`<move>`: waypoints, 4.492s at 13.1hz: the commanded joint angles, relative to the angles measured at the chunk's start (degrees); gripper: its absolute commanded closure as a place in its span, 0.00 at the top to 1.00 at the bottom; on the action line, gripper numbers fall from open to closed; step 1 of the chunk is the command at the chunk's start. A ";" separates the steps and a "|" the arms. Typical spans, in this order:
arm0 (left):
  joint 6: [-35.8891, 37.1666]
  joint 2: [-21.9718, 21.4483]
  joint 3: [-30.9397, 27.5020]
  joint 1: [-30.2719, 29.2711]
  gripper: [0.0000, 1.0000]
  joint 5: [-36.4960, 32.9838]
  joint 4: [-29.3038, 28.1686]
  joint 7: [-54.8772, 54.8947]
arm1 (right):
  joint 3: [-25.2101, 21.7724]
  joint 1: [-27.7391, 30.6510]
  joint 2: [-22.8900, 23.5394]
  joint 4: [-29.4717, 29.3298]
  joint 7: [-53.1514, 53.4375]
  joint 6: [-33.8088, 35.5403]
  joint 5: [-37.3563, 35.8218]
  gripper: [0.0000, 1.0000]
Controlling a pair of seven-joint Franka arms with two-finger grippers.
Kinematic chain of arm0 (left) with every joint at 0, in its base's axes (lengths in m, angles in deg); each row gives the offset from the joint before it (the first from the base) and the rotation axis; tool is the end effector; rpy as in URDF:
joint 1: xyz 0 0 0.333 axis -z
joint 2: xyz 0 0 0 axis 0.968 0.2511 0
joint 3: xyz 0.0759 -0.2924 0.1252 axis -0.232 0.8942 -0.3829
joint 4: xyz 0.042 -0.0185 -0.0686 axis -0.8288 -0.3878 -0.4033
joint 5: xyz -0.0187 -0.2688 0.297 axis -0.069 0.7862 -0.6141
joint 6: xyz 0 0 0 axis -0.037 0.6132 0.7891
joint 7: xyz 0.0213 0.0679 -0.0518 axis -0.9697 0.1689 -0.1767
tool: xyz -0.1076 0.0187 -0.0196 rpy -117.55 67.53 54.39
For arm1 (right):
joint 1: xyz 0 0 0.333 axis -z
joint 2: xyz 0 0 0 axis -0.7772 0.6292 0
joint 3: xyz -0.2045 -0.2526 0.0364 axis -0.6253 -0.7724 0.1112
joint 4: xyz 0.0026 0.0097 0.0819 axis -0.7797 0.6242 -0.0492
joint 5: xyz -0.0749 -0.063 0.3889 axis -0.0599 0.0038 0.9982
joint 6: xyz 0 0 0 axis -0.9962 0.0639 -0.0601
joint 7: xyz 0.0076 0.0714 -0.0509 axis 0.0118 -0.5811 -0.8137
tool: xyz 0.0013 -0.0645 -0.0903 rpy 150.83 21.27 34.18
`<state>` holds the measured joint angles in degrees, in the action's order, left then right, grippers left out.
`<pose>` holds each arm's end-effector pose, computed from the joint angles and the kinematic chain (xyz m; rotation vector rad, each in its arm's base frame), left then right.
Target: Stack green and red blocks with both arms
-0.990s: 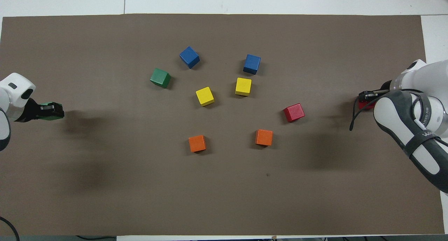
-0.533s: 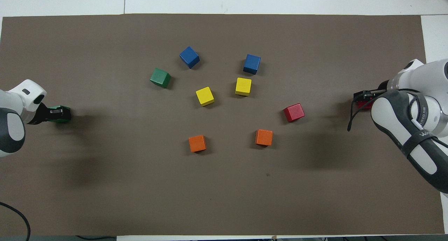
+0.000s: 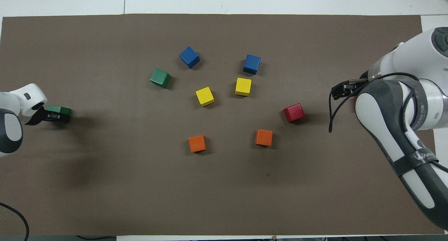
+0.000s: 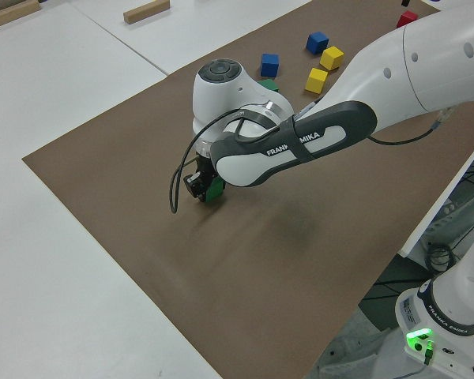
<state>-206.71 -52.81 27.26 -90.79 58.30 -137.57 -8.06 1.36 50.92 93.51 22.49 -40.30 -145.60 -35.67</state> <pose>0.5695 0.1418 0.2992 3.1201 -0.3029 -0.0011 0.6085 0.0426 0.4403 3.1355 -0.0175 -0.1035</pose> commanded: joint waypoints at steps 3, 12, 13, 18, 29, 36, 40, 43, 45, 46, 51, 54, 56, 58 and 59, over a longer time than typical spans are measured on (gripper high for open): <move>14.57 -3.34 0.56 -0.84 1.00 -0.96 9.64 0.48 | -0.07 -8.50 2.23 -1.13 5.91 -3.60 -0.35 1.00; 11.89 -2.21 2.14 17.68 1.00 2.01 15.56 -17.63 | -0.07 -12.74 -2.24 15.74 -0.32 -18.97 -0.35 1.00; 9.70 -0.46 2.06 19.80 1.00 5.60 17.04 -17.72 | -0.16 -12.57 -2.42 17.07 -1.98 -20.65 -0.35 1.00; 9.59 11.85 1.71 29.73 1.00 7.48 29.00 -20.70 | -0.16 -12.13 -2.08 18.22 -3.67 -23.90 -0.35 1.00; 3.45 17.23 1.53 31.42 1.00 -0.34 29.28 -21.14 | -0.16 -10.98 1.88 19.81 -2.02 -29.46 -0.35 0.82; -1.48 17.67 1.53 31.95 1.00 -1.31 24.70 -21.41 | -0.68 -8.80 1.53 4.46 -0.23 -7.97 -0.43 0.00; -1.31 17.58 1.53 31.86 0.00 -1.84 23.73 -21.41 | -0.77 2.78 -2.77 1.87 -10.68 -0.11 -0.52 0.00; 2.45 17.32 1.44 31.77 0.00 -1.40 25.39 -22.02 | -0.77 10.36 -3.92 3.71 -12.37 0.44 0.44 0.00; 9.38 15.66 1.27 30.37 0.00 -1.31 28.82 -22.72 | -0.86 11.78 -3.92 4.07 -12.37 -0.27 0.36 0.00; 12.20 12.08 1.27 28.02 0.00 -1.40 28.14 -22.64 | -0.86 12.22 -3.57 4.59 -12.37 -1.84 0.36 0.00; 22.67 -0.34 1.27 13.61 0.00 -1.49 21.02 -13.10 | -0.86 12.66 -2.25 9.08 -13.43 -10.81 0.36 0.00; 20.51 -1.84 1.35 4.02 0.00 -1.48 17.07 -3.16 | -0.86 13.10 -0.85 9.26 -13.51 -13.09 0.36 0.00; 17.60 -2.90 1.35 0.59 0.00 -1.48 13.21 -0.50 | -0.86 13.36 0.03 9.17 -13.51 -14.42 0.27 0.00; 15.92 -2.90 1.44 -1.70 0.00 -1.14 10.99 2.74 | -0.86 13.36 1.00 8.64 -13.51 -14.68 0.01 0.00; 16.09 -2.55 1.44 -2.15 0.00 -1.13 10.99 5.37 | -0.86 13.45 1.52 8.38 -13.60 -14.77 -0.26 0.00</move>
<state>-188.79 -53.27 27.84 -91.55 57.60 -123.45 -5.89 -0.21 63.31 94.16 31.29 -52.61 -159.53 -35.96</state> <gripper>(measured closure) 0.449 0.454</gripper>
